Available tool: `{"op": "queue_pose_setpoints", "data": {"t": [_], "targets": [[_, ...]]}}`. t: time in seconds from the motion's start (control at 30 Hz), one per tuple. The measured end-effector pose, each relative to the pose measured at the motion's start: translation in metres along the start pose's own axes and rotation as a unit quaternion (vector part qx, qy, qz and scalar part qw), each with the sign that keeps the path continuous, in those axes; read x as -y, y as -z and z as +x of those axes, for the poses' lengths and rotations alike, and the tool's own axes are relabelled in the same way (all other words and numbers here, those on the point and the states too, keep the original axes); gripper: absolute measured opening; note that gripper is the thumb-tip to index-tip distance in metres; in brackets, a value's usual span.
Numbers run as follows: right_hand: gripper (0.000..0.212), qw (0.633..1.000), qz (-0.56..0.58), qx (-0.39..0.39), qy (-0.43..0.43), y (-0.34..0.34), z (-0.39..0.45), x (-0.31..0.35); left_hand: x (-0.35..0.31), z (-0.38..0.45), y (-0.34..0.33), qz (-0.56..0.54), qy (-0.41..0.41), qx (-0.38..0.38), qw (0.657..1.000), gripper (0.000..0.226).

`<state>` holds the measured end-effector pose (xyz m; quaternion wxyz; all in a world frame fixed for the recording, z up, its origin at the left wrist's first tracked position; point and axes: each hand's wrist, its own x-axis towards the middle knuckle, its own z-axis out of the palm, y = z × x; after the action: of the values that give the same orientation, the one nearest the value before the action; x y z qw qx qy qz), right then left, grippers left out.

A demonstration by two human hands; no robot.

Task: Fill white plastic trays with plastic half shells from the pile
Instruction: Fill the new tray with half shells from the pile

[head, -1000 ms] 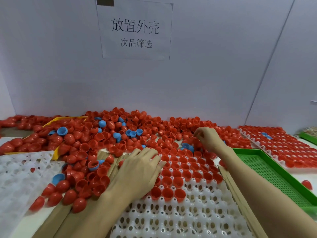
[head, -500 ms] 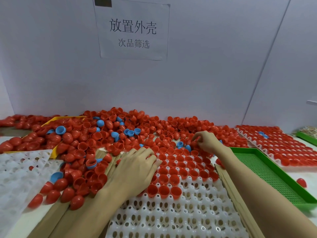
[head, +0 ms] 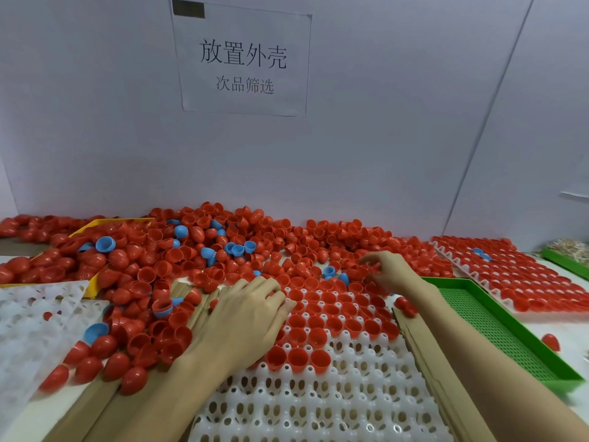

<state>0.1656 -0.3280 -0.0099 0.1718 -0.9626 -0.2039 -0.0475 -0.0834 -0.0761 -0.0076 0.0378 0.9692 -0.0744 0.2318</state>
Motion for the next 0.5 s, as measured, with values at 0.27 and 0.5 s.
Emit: {"op": "queue_pose_setpoints", "data": {"t": [0.27,0.5], "targets": [[0.023,0.999,-0.014,-0.025,-0.021,-0.006,0.002,0.003,0.004,0.0,-0.006,-0.013,0.0,0.014,1.0,0.073],[0.014,0.954,0.257,-0.155,0.021,0.02,-0.027,0.023,0.006,0.0,-0.006,-0.024,-0.005,-0.036,0.999,0.055]]}}
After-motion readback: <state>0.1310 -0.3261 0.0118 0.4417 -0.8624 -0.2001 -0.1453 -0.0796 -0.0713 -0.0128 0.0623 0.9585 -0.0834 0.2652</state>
